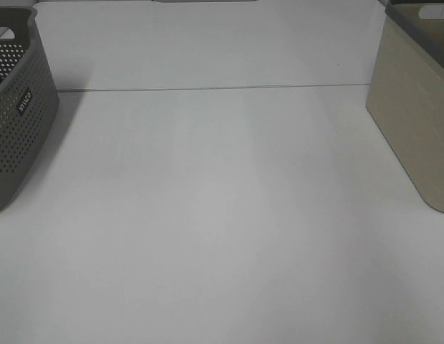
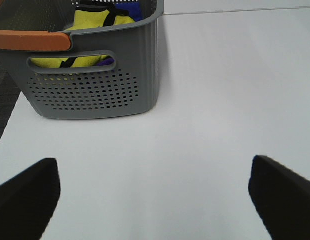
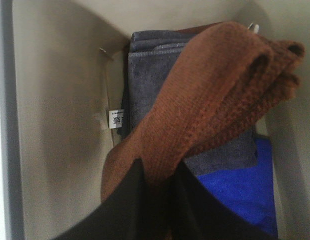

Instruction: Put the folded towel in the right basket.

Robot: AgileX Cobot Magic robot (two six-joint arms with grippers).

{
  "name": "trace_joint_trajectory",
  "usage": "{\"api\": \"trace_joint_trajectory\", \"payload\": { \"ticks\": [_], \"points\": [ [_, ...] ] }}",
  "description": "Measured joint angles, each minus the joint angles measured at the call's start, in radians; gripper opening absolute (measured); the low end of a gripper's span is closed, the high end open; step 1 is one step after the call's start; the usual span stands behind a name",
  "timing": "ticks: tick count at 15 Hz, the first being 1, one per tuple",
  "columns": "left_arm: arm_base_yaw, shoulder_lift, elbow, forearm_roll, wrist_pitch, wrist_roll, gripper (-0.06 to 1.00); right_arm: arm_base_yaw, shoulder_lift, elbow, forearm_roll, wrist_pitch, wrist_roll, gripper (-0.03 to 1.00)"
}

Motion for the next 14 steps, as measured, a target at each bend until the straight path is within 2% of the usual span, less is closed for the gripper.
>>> {"api": "trace_joint_trajectory", "payload": {
  "ticks": [1,3,4,6,9,11,12,14],
  "points": [
    [0.0,0.0,0.0,0.0,0.0,0.0,0.97,0.0,0.012,0.0,-0.003,0.0,0.005,0.21],
    [0.0,0.0,0.0,0.0,0.0,0.0,0.97,0.0,0.012,0.0,-0.003,0.0,0.03,0.5],
    [0.0,0.0,0.0,0.0,0.0,0.0,0.97,0.0,0.01,0.0,-0.002,-0.001,0.035,0.58],
    [0.0,0.0,0.0,0.0,0.0,0.0,0.97,0.0,-0.015,0.002,0.056,-0.001,0.058,0.63],
    [0.0,0.0,0.0,0.0,0.0,0.0,0.97,0.02,-0.105,0.003,0.165,-0.001,0.074,0.65],
    [0.0,0.0,0.0,0.0,0.0,0.0,0.97,0.083,-0.16,0.003,0.157,-0.001,0.074,0.65],
    [0.0,0.0,0.0,0.0,0.0,0.0,0.97,0.163,-0.202,0.003,0.115,-0.001,0.075,0.65],
    [0.0,0.0,0.0,0.0,0.0,0.0,0.97,0.229,-0.253,0.041,0.075,-0.002,0.081,0.65]
  ]
}}
